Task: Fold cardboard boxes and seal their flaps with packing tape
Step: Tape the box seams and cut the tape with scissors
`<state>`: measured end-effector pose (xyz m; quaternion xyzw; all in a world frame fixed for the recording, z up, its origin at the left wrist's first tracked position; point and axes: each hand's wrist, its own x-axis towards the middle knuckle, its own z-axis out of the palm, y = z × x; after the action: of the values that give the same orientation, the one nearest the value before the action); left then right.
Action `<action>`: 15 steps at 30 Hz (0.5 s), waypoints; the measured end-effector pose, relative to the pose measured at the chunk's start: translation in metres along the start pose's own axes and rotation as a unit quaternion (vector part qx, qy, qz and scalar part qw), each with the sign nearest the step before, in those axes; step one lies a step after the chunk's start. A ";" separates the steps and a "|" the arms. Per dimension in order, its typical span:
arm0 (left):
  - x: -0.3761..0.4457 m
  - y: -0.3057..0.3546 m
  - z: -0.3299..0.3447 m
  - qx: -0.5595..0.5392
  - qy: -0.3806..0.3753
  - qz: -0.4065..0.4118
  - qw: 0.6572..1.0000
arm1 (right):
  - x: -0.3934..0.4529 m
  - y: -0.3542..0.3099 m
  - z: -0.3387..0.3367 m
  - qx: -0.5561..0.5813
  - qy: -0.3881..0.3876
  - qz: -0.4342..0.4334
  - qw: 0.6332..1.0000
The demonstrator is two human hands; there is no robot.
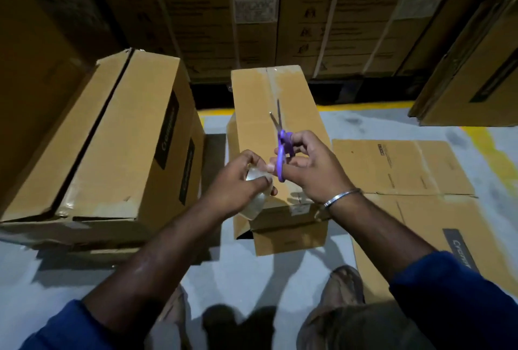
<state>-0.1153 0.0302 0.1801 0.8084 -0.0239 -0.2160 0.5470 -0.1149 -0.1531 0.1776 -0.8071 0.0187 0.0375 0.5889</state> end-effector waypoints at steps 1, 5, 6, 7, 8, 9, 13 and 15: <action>0.000 -0.001 0.001 0.020 -0.004 0.008 1.000 | 0.002 0.001 0.000 -0.017 0.005 -0.001 1.000; 0.004 0.000 0.002 0.034 -0.009 0.015 0.999 | 0.008 -0.003 -0.001 -0.099 0.014 -0.018 0.995; 0.006 0.000 0.002 0.035 -0.007 0.016 0.999 | 0.010 -0.003 0.000 -0.111 0.015 -0.025 0.993; 0.008 -0.001 0.002 0.041 -0.005 0.016 0.999 | 0.012 -0.002 0.000 -0.121 0.014 -0.029 0.992; 0.010 -0.001 0.001 0.049 -0.004 0.014 0.999 | 0.014 -0.003 0.000 -0.129 0.015 -0.032 0.991; 0.012 -0.001 0.001 0.058 -0.004 0.012 0.998 | 0.017 -0.002 0.000 -0.130 0.015 -0.035 0.991; 0.020 -0.004 0.001 -0.013 -0.042 -0.001 0.999 | 0.030 0.001 -0.009 -0.100 0.015 -0.007 0.995; 0.022 -0.005 0.000 -0.052 -0.067 0.007 0.996 | 0.038 0.005 -0.022 -0.077 0.016 0.012 0.997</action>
<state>-0.0965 0.0265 0.1685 0.7626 -0.0547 -0.2664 0.5869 -0.0767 -0.1753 0.1761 -0.8502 0.0348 0.0325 0.5244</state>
